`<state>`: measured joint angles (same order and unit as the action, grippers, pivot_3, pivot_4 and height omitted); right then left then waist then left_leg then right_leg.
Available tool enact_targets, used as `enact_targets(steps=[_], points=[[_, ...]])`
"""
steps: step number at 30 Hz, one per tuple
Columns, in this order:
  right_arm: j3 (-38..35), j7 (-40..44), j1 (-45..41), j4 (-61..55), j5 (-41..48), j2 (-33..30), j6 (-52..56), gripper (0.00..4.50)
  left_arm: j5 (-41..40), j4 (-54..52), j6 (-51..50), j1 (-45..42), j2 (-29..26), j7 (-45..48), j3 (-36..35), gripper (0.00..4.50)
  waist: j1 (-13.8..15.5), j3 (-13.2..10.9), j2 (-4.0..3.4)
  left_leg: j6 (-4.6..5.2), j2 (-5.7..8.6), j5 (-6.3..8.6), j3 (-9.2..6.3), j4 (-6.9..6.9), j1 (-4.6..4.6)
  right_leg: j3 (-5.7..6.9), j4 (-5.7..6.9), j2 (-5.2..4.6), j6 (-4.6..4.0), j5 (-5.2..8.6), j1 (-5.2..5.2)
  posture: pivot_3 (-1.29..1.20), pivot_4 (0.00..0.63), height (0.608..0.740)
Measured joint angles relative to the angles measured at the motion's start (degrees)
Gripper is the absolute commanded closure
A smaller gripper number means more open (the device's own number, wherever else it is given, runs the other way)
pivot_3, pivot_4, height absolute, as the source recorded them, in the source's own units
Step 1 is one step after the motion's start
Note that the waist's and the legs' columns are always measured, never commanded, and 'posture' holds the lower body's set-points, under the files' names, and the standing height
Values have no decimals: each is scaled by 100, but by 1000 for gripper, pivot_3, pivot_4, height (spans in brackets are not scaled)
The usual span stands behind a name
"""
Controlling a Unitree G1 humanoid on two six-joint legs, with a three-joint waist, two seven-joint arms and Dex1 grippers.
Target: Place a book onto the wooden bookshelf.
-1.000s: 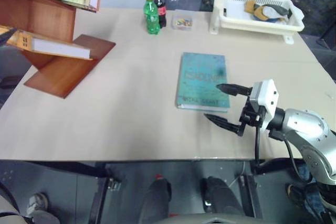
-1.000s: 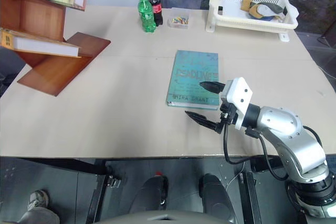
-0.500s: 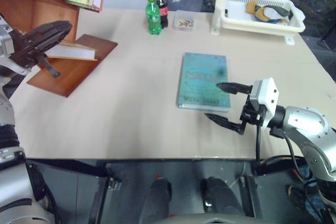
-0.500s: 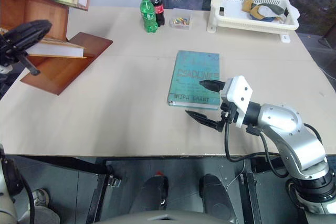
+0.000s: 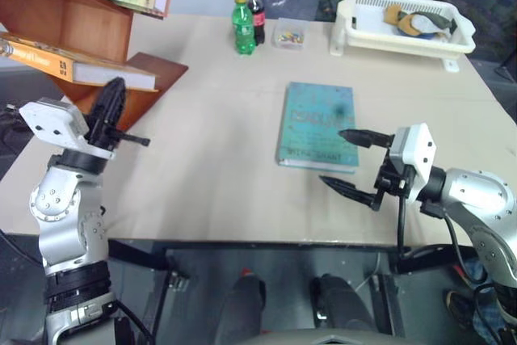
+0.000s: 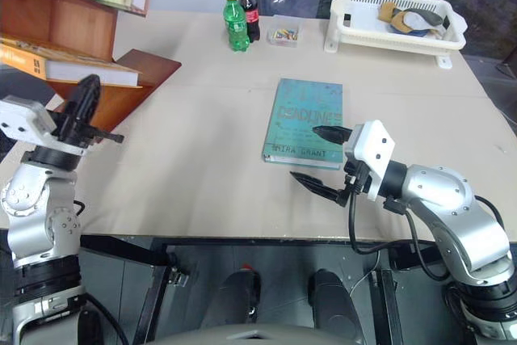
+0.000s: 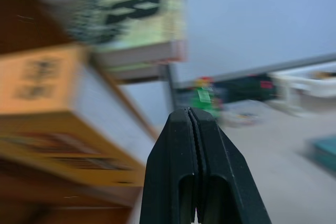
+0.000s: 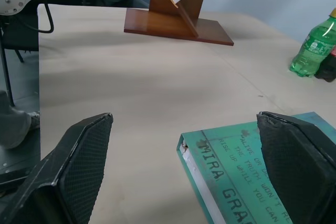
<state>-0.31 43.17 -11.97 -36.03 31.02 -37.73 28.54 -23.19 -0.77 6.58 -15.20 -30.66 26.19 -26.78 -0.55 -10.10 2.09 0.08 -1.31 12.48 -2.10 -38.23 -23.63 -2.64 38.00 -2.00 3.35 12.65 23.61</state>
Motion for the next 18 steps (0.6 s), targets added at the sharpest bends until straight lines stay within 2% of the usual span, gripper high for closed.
enact_targets(steps=[3,9,18], points=[[-1,3,-20,-6,2,2,6,0,256,398,14,-647,-3,-290,49,4446,10,0,0,0,1,0,2,-7,-2,-1,-3,2,0,0,-2,0,150,740],[1,0,-62,-9,-4,4,13,0,402,1051,-12,-1240,-146,-425,139,4446,-36,-1,-1,0,1,0,10,0,-5,-9,-7,2,5,-5,6,0,150,740],[5,-174,-94,-118,-2,70,90,0,221,1676,73,-1406,-401,113,150,4446,-33,-2,-3,0,-1,0,10,5,-3,-8,-7,3,5,-5,7,0,150,740]])
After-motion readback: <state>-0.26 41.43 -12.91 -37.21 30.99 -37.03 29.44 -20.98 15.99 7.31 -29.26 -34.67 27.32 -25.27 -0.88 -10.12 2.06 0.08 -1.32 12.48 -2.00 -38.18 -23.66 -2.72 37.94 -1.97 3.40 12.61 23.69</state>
